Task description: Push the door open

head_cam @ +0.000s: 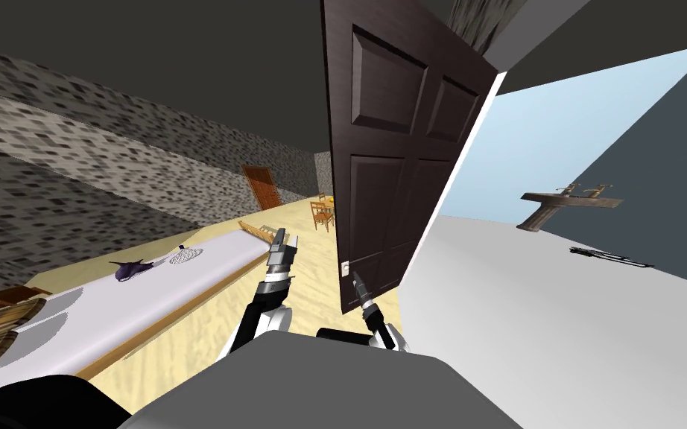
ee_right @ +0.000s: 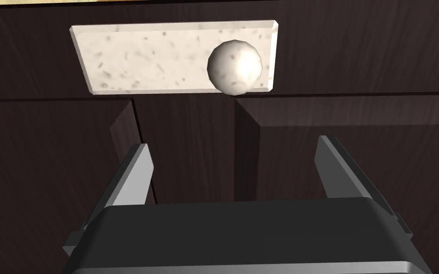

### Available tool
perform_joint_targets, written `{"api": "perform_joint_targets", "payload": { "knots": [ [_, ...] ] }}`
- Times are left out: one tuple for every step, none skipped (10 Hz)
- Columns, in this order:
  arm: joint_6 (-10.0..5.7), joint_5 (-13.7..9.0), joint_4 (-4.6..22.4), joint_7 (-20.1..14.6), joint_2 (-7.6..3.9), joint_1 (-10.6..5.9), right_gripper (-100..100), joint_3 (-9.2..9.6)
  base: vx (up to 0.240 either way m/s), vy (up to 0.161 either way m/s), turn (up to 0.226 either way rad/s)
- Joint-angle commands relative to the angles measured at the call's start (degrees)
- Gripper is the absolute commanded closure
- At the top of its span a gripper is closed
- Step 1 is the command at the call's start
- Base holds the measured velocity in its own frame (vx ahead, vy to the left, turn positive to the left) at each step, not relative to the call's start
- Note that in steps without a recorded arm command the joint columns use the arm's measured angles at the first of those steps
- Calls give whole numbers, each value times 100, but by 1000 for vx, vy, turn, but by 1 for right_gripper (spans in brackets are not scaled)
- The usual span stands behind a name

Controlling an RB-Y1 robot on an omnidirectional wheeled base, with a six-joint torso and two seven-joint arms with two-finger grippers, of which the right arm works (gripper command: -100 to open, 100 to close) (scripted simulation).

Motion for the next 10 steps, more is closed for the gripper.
{"api": "perform_joint_targets", "payload": {
  "knots": [
    [-17, -5, 23, 20, 52, -10, -100, -30, 247, 139, 31],
    [-32, -9, 45, 33, 126, -20, -100, -51, 207, 133, 33],
    [-44, -12, 63, 43, 216, -28, -100, -69, 198, 139, 27],
    [-68, -11, 109, 47, 181, -35, -100, -63, 83, 57, -23],
    [-68, -11, 109, 47, 181, -35, 100, -63, -19, -8, 15],
    [-68, -11, 109, 47, 181, -35, 100, -63, -28, -23, 18],
    [-68, -11, 109, 47, 181, -35, 100, -63, -22, -17, 6],
    [-68, -11, 109, 47, 181, -35, 100, -63, -16, -9, -4],
    [-68, -11, 109, 47, 181, -35, 100, -63, -10, -3, -5],
    [-68, -11, 109, 47, 181, -35, 100, -63, 0, 0, 0]
  ]
}}
